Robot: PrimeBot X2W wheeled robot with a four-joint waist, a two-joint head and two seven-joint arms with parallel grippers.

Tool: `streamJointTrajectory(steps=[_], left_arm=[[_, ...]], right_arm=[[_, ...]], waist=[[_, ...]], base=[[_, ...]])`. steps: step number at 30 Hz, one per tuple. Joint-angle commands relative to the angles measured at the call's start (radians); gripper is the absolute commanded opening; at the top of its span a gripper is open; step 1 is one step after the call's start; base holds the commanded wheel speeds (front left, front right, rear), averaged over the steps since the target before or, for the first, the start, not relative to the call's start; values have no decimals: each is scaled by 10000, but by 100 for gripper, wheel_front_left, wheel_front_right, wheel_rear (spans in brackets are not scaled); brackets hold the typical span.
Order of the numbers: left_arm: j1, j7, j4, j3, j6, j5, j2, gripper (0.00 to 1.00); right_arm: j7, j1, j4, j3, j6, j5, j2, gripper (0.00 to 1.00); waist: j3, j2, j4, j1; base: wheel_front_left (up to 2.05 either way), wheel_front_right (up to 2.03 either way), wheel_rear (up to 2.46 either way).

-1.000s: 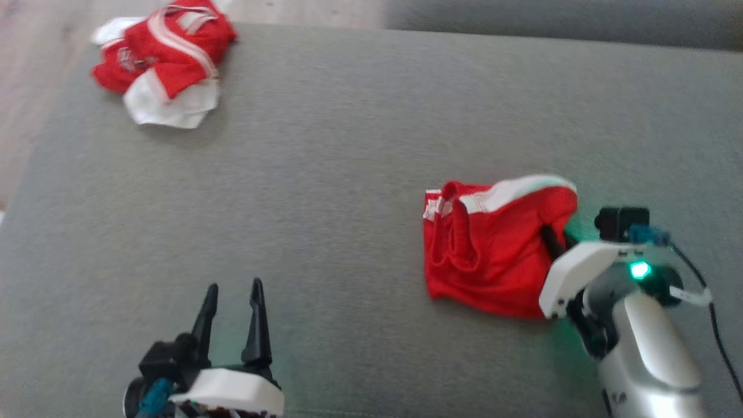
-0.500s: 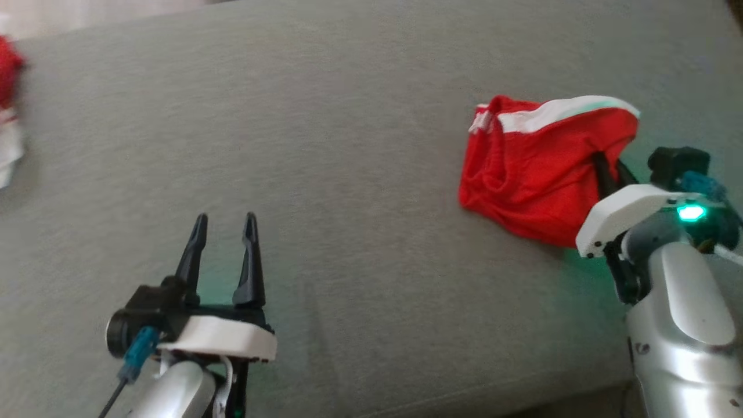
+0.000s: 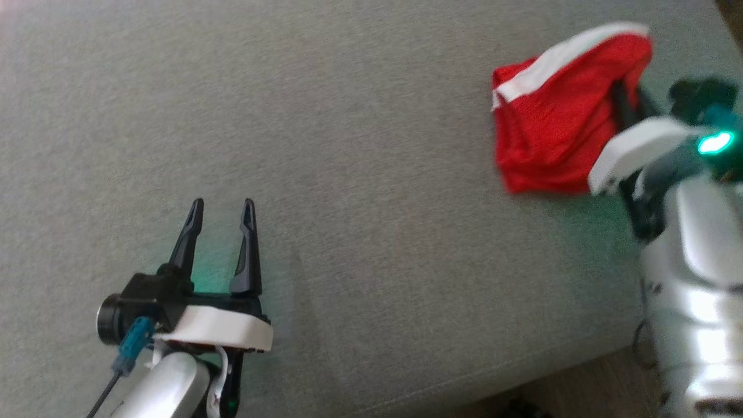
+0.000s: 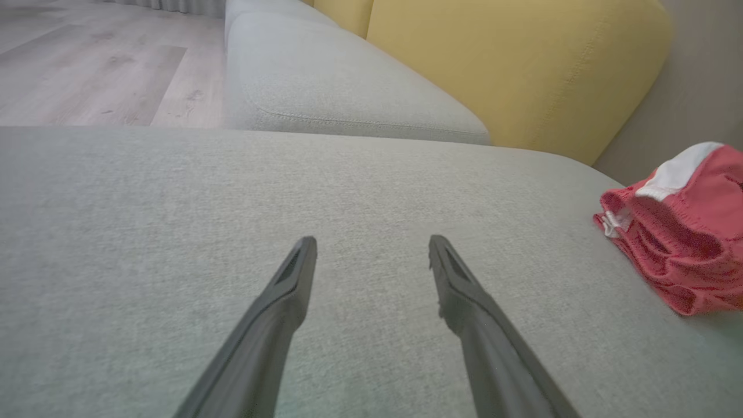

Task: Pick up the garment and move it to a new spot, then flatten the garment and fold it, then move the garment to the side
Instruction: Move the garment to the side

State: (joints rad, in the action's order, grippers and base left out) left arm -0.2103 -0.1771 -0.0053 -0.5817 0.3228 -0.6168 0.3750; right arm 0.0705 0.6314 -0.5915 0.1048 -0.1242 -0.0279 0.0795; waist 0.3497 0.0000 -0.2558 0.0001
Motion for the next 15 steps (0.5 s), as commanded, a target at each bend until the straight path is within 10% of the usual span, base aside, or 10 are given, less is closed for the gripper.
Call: streamJointTrajectory(steps=[1, 15], left_arm=[[-376, 27, -362, 348, 61, 83, 241, 100], [-400, -20, -743, 343, 269, 191, 284, 100]], right_arm=[[-1, 483, 165, -186, -65, -118, 299, 0], [110, 2307, -2079, 1160, -65, -884, 3464, 0]], waist=[[185, 0, 278, -1], [988, 0, 2081, -1]], base=[[0, 0, 0], [0, 0, 0]])
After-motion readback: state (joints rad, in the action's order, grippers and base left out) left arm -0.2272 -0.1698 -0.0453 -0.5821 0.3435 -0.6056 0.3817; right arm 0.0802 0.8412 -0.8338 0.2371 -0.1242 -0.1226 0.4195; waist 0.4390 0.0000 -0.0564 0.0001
